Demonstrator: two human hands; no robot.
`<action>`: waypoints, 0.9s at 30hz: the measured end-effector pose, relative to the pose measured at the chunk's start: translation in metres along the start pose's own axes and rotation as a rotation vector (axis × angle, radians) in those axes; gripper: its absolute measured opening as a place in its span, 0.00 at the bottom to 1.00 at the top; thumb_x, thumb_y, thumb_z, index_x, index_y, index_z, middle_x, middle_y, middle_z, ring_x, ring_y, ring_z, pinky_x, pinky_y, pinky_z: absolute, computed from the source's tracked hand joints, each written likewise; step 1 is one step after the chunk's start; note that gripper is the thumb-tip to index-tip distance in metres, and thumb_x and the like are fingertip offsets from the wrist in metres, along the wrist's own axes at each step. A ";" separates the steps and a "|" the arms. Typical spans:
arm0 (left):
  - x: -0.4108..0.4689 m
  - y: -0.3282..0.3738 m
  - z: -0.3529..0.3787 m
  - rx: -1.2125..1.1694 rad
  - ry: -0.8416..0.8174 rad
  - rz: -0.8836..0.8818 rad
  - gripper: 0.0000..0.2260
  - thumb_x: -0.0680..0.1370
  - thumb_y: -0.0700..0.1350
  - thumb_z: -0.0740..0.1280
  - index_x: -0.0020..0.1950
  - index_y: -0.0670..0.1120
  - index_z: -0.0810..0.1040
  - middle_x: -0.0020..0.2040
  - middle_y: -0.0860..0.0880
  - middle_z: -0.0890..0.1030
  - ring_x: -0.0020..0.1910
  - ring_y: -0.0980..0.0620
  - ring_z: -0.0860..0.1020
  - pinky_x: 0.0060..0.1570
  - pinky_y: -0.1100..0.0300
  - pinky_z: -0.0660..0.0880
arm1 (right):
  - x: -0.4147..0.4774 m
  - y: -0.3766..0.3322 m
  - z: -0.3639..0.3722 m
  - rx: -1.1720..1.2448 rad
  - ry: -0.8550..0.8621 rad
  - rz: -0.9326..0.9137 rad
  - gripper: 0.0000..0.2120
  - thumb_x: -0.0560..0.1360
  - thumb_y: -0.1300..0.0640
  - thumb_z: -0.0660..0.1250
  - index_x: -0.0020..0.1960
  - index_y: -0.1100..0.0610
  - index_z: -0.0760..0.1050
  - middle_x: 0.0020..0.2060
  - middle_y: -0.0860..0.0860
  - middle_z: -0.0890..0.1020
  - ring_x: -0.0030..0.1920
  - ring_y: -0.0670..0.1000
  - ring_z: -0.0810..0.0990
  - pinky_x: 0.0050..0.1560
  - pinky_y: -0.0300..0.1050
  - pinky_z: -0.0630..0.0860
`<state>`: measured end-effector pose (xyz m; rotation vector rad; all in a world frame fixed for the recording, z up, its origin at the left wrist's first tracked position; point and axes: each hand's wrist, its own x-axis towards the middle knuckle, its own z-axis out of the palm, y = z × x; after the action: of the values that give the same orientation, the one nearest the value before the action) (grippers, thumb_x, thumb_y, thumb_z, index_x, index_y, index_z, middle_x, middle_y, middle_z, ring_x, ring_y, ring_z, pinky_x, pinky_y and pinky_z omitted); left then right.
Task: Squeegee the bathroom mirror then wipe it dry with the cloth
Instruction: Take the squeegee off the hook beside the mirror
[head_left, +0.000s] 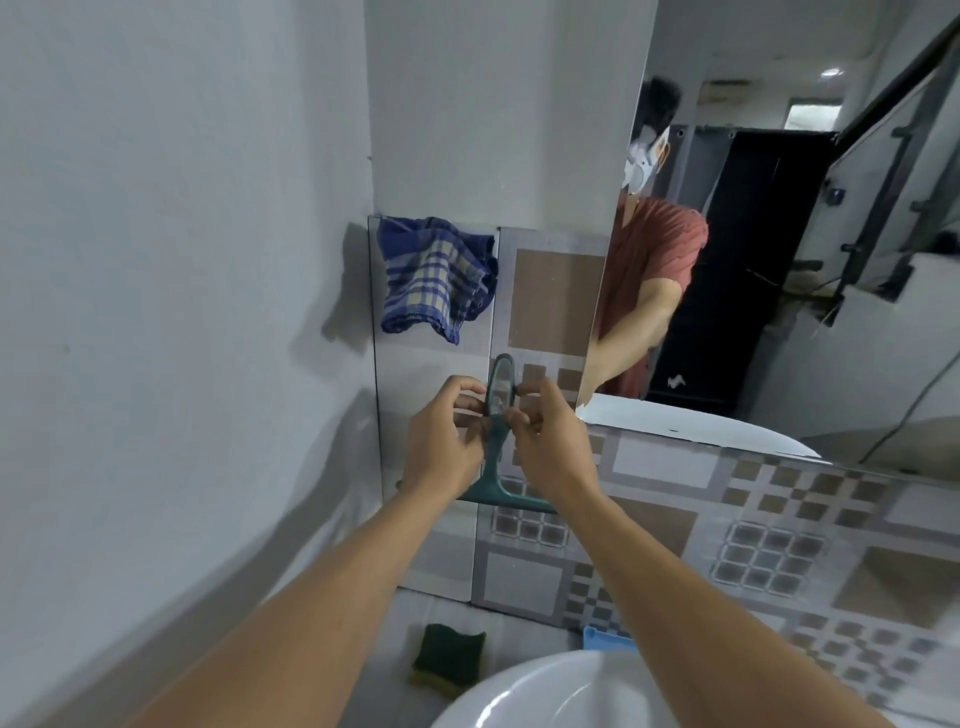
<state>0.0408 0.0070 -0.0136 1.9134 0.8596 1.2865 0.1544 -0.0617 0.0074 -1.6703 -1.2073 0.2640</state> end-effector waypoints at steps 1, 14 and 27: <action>0.000 0.002 -0.002 0.019 0.012 0.024 0.17 0.74 0.34 0.73 0.54 0.53 0.76 0.46 0.57 0.83 0.47 0.57 0.82 0.50 0.53 0.83 | -0.001 -0.002 -0.001 -0.007 0.003 -0.027 0.09 0.82 0.58 0.64 0.57 0.48 0.67 0.41 0.42 0.80 0.40 0.40 0.79 0.34 0.36 0.73; -0.011 0.087 -0.019 -0.045 0.053 0.247 0.13 0.77 0.37 0.72 0.58 0.51 0.78 0.52 0.57 0.83 0.51 0.60 0.82 0.52 0.58 0.83 | -0.027 -0.057 -0.073 0.028 0.043 -0.281 0.17 0.80 0.64 0.66 0.60 0.44 0.70 0.43 0.45 0.83 0.42 0.44 0.82 0.41 0.38 0.79; -0.046 0.191 0.006 -0.074 -0.087 0.281 0.15 0.73 0.38 0.76 0.57 0.48 0.78 0.50 0.57 0.83 0.50 0.60 0.82 0.52 0.67 0.80 | -0.069 -0.091 -0.184 0.170 0.187 -0.296 0.23 0.77 0.66 0.69 0.66 0.44 0.75 0.46 0.45 0.85 0.44 0.47 0.86 0.48 0.52 0.84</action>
<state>0.0620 -0.1383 0.1167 2.0665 0.5050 1.3637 0.1897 -0.2274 0.1418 -1.3195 -1.2352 0.0251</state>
